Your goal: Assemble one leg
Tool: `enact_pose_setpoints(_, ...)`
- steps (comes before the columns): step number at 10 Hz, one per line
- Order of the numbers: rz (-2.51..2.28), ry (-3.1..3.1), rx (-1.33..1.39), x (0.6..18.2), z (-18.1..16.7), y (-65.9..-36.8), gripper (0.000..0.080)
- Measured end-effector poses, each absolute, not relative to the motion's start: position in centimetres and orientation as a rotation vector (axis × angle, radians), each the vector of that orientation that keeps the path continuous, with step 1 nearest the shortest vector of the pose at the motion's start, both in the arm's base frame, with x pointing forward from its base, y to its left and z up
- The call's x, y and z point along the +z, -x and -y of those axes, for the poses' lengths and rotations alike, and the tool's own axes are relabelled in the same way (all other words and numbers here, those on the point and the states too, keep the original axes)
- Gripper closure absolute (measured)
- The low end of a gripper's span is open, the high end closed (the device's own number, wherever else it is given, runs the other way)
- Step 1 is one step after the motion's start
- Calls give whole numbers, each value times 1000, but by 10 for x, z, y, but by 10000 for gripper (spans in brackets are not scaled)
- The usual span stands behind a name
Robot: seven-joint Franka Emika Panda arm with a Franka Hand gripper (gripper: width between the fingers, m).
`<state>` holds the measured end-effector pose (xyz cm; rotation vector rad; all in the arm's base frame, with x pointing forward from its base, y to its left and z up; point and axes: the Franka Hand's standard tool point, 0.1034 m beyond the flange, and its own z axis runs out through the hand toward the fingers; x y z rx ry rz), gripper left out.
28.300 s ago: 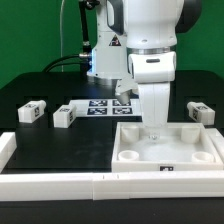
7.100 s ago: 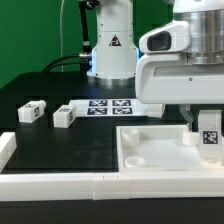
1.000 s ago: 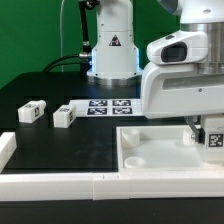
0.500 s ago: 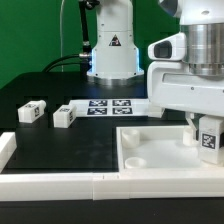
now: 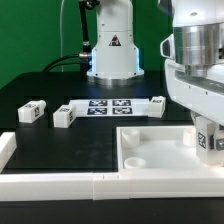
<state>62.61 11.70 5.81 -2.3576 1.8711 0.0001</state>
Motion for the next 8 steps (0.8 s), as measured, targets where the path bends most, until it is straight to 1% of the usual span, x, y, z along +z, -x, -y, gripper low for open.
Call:
enact_pose_setpoints(1, -1871, 2358, 1, 58, -118, -626, 449)
enact_pose_setpoints(2, -1853, 2372, 0, 58, -118, -626, 449)
enact_pose_setpoints(3, -1795, 2415, -7, 58, -119, -626, 266)
enact_pose_setpoints(4, -1751, 2439, -25, 58, -121, -626, 186)
enact_pose_setpoints(5, -1610, 2533, -46, 57, -121, -627, 186)
enact_pose_setpoints(6, -1372, 2678, -69, 57, -120, -626, 156)
enact_pose_setpoints(8, -991, 2854, -86, 53, -119, -622, 151)
